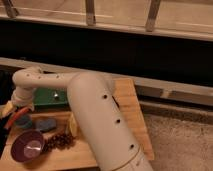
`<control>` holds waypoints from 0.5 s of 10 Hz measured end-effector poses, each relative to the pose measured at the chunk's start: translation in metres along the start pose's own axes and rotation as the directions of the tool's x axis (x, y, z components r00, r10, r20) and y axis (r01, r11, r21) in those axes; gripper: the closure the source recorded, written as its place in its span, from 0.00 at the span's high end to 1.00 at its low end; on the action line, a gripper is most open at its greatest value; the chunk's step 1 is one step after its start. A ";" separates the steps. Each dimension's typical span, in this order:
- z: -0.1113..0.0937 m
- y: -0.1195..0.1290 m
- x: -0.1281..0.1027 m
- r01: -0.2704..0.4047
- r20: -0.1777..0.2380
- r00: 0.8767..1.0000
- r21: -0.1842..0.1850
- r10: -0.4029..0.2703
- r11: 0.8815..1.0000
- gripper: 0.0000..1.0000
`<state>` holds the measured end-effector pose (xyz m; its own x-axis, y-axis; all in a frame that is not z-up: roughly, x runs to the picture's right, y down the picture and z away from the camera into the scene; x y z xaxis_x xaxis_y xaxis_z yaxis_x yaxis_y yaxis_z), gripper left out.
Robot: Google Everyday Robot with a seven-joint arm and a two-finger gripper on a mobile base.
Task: Place pepper in purple bowl
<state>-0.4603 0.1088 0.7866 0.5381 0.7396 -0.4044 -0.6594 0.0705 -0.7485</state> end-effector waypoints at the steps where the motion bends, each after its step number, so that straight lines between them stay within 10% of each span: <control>1: 0.002 -0.001 0.000 0.000 -0.005 1.000 -0.001 0.000 1.000 0.80; 5: 0.004 -0.011 -0.008 -0.009 -0.004 1.000 0.015 0.009 1.000 0.80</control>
<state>-0.4597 0.1049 0.7998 0.5343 0.7375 -0.4131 -0.6722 0.0742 -0.7367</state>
